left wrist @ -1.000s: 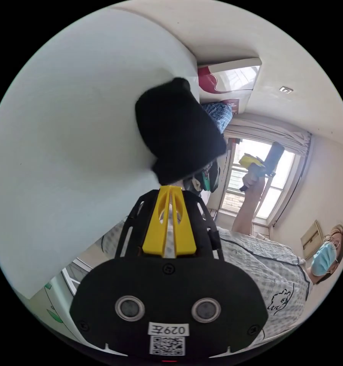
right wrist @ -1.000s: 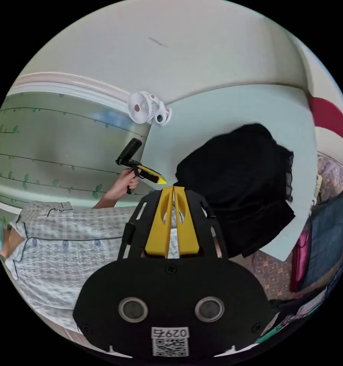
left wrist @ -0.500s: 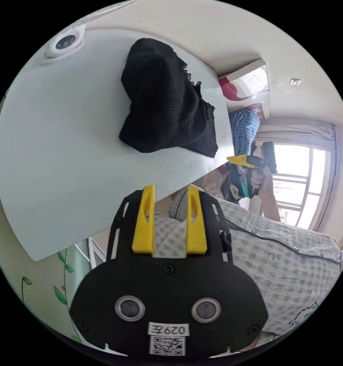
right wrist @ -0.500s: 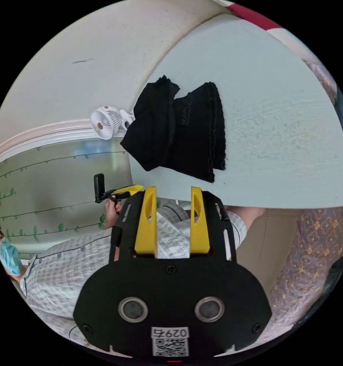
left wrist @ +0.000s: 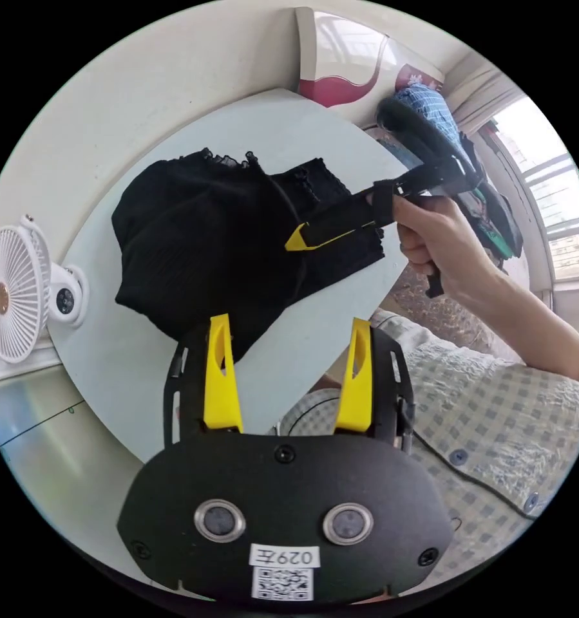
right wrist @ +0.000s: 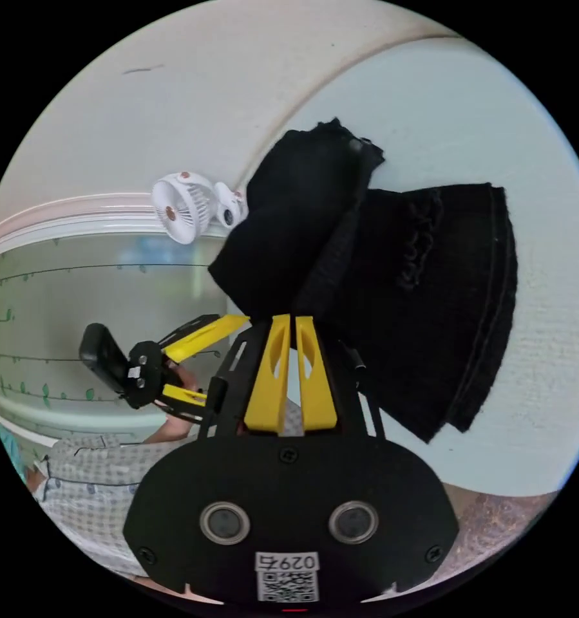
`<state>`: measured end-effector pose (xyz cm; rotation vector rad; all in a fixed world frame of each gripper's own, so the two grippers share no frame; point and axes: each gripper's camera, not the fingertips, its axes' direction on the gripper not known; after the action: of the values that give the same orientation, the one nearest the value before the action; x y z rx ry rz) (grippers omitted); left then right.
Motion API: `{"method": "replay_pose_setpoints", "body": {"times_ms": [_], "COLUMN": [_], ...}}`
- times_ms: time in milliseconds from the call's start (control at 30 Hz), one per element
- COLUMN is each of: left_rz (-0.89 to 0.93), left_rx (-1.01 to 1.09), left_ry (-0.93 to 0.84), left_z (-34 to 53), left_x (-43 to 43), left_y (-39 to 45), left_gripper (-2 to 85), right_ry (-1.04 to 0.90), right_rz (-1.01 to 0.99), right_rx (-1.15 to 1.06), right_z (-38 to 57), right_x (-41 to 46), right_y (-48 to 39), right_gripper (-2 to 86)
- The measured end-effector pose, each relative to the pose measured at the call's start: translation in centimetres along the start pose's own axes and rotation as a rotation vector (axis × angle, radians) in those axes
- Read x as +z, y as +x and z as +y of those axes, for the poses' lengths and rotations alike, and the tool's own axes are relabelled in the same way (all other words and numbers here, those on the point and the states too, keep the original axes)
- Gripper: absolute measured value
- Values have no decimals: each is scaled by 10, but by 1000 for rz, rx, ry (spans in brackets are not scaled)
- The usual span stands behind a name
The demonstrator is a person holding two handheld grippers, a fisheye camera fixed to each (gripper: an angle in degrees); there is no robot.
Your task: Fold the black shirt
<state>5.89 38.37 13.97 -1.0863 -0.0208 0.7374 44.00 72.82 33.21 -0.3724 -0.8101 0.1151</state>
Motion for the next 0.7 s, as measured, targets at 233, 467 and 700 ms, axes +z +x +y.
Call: {"method": "replay_pose_setpoints", "body": {"times_ms": [233,467,700], "left_rz": [-22,51,191], "left_rx": [-111,-406,-714], "left_ry": [163,321,339], "left_z": [44,121,206], "left_x": [-51,-89,-82], "left_y": [-25,-88,-150], "left_gripper": [225,14,-1], "right_ry": [-84,-260,-237], "right_rz": [-156,-139,700], "right_rx": [-312,-538,-108], "right_z": [-26,-61,-119], "right_x": [48,97,118], "right_y": [-123,-197,-105], "right_gripper": [1,-3,-5]}}
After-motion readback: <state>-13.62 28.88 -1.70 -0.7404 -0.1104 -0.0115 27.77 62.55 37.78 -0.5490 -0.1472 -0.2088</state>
